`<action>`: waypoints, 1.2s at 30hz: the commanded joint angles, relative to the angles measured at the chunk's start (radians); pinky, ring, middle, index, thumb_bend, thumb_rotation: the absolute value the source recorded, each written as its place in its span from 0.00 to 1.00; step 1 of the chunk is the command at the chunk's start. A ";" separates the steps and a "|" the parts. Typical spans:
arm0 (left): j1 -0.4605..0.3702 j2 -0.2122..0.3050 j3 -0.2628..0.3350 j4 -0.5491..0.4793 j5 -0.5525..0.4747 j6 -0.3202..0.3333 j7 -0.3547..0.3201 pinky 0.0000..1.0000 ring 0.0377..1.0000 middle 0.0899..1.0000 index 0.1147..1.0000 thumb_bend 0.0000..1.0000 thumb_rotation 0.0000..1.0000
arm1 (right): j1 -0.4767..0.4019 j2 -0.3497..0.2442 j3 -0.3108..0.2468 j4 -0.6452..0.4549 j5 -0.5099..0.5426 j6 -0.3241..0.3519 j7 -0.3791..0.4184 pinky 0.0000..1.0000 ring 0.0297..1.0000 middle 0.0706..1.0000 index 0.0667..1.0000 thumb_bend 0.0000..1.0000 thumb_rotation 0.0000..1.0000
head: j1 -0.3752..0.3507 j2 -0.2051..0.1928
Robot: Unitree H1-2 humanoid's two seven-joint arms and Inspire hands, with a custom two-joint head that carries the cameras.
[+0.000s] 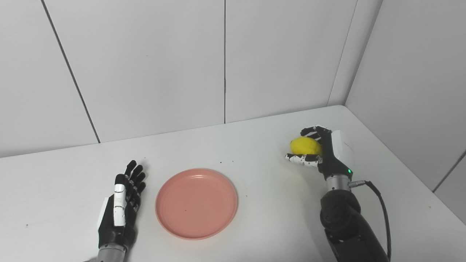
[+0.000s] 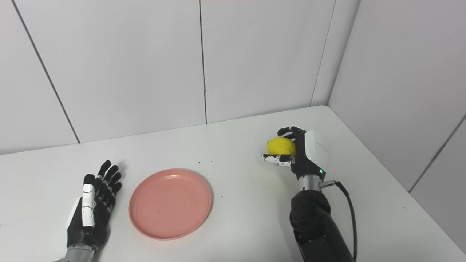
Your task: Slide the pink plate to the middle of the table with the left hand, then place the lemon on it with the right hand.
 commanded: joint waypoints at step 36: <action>0.005 -0.085 -0.050 -0.098 0.180 -0.016 0.130 0.92 0.93 0.93 0.91 0.63 1.00 | -0.005 0.152 0.246 -0.185 0.099 -0.195 0.205 0.40 0.41 0.44 0.49 0.52 0.00 | 0.383 0.060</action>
